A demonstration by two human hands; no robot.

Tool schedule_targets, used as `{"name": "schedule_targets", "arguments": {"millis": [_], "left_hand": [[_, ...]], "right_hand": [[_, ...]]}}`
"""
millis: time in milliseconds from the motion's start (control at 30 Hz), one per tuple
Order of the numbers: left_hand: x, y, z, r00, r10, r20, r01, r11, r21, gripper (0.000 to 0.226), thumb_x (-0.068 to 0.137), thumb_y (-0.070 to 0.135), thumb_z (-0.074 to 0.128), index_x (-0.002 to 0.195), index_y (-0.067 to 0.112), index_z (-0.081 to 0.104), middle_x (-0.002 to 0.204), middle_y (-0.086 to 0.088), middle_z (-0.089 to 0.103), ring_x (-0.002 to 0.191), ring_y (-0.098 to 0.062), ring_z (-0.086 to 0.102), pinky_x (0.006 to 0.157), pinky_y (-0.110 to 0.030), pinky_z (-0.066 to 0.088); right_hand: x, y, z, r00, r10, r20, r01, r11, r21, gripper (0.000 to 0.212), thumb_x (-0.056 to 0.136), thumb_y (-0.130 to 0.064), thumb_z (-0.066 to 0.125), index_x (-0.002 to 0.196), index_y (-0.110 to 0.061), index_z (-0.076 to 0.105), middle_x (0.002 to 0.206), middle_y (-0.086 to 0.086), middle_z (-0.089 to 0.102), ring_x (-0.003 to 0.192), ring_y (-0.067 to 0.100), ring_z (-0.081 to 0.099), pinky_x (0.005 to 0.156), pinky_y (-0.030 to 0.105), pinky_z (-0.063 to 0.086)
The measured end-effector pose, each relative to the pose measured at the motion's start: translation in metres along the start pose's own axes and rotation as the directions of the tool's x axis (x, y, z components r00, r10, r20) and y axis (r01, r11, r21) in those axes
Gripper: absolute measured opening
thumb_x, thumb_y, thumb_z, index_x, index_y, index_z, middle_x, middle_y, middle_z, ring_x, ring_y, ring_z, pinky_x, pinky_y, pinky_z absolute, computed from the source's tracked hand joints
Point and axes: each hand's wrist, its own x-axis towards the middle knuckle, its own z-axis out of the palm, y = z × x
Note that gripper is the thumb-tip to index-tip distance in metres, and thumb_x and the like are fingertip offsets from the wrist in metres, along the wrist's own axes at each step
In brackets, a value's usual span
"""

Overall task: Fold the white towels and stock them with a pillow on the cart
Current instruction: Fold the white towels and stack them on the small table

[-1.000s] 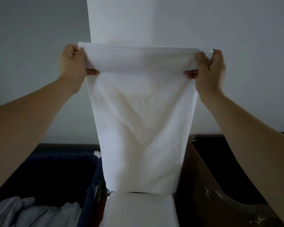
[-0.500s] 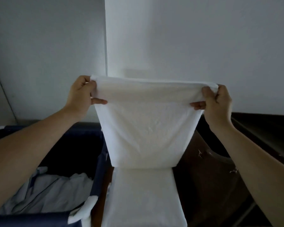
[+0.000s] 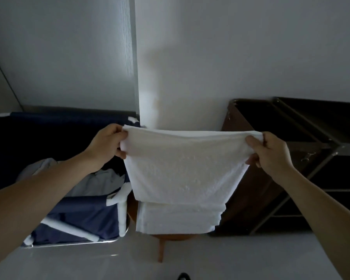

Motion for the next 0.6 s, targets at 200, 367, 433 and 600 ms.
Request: {"name": "schedule_targets", "arguments": {"millis": [200, 367, 433, 600], "left_hand": [[0.05, -0.039, 0.026, 0.991, -0.133, 0.022, 0.132, 0.991, 0.021, 0.013, 0.102, 0.024, 0.051, 0.102, 0.017, 0.061, 0.111, -0.015, 0.064, 0.098, -0.038, 0.067, 0.082, -0.055, 0.059], [0.106, -0.086, 0.065, 0.97, -0.235, 0.06, 0.225, 0.964, 0.139, 0.019, 0.101, 0.025, 0.05, 0.102, 0.011, 0.063, 0.105, -0.014, 0.065, 0.101, -0.033, 0.065, 0.094, -0.051, 0.054], [0.133, -0.112, 0.087, 0.955, -0.293, 0.046, 0.279, 0.939, 0.2, 0.022, 0.103, 0.026, 0.049, 0.102, 0.008, 0.062, 0.103, -0.015, 0.065, 0.1, -0.033, 0.064, 0.095, -0.052, 0.051], [0.199, -0.178, 0.137, 0.89, -0.453, -0.045, 0.447, 0.85, 0.278, 0.025, 0.104, 0.024, 0.046, 0.106, 0.004, 0.062, 0.098, -0.014, 0.065, 0.09, -0.03, 0.063, 0.083, -0.042, 0.052]], "right_hand": [[0.046, 0.048, 0.039, 0.99, 0.127, 0.064, -0.113, 0.976, -0.186, 0.028, 0.096, -0.044, 0.059, 0.079, -0.022, 0.06, 0.068, 0.002, 0.061, 0.063, 0.02, 0.06, 0.057, 0.03, 0.043], [0.094, 0.124, 0.082, 0.918, 0.357, 0.173, -0.311, 0.919, -0.243, 0.025, 0.093, -0.046, 0.062, 0.088, -0.022, 0.064, 0.086, 0.0, 0.066, 0.079, 0.019, 0.063, 0.065, 0.035, 0.05], [0.11, 0.159, 0.107, 0.867, 0.443, 0.228, -0.408, 0.894, -0.188, 0.024, 0.093, -0.042, 0.064, 0.095, -0.019, 0.066, 0.091, -0.002, 0.067, 0.084, 0.017, 0.064, 0.067, 0.034, 0.05], [0.143, 0.233, 0.179, 0.747, 0.585, 0.315, -0.577, 0.806, -0.131, 0.023, 0.096, -0.035, 0.062, 0.106, -0.015, 0.063, 0.101, 0.002, 0.065, 0.09, 0.02, 0.063, 0.08, 0.04, 0.055]]}}
